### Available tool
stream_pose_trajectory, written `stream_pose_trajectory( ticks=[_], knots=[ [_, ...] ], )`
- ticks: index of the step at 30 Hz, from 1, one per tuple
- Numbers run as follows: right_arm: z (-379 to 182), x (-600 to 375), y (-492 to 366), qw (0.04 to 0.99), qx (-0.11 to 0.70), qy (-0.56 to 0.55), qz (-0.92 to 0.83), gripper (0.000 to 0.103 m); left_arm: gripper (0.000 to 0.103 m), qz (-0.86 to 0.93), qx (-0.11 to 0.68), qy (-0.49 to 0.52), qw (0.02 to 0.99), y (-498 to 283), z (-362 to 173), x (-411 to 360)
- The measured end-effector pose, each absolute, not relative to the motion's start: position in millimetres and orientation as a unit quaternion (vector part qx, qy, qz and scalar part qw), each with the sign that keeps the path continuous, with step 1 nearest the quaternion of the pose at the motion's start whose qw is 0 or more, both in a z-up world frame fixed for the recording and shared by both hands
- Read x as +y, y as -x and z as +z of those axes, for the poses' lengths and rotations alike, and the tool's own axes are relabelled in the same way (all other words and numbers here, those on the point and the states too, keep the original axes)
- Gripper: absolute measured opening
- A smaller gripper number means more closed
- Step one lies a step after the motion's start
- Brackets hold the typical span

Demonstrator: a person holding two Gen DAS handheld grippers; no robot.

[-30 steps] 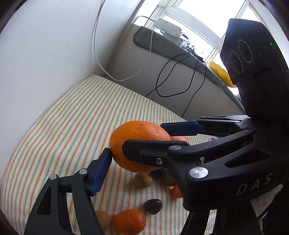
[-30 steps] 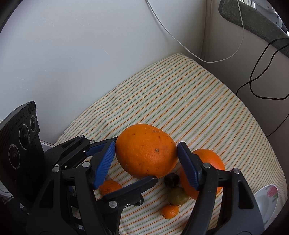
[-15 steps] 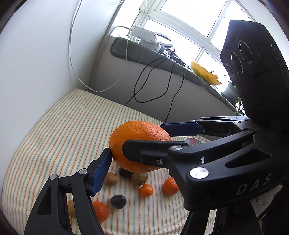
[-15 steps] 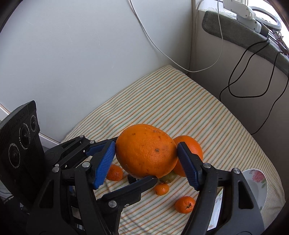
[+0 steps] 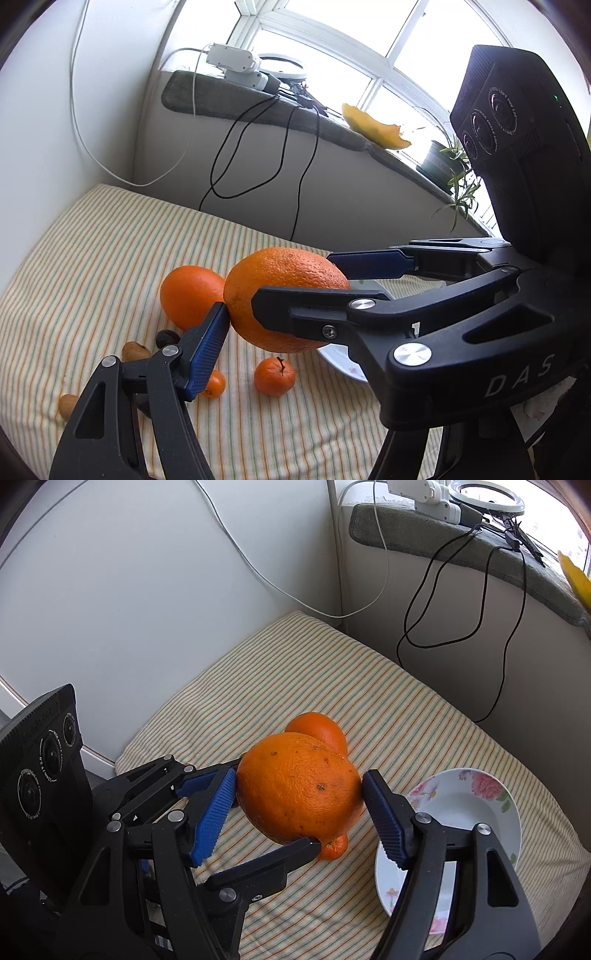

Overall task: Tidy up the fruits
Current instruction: 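Carry the large orange in the right gripper over the white floral bowl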

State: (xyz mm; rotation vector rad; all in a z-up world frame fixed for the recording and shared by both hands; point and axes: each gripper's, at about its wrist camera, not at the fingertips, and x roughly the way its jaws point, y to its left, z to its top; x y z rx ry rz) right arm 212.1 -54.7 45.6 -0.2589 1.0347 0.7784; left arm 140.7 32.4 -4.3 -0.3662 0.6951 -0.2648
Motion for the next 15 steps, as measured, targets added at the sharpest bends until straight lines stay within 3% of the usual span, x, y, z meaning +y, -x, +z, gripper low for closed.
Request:
stream_pose_trajectory(
  ticks=[15],
  knots=[
    [36.6,-146.8,-234.8,0.809,0.490,0.057,0.319,0.073,0.069,-0.179,0.367,0.144,0.901,-188.4,-16.4,-46.0]
  ],
)
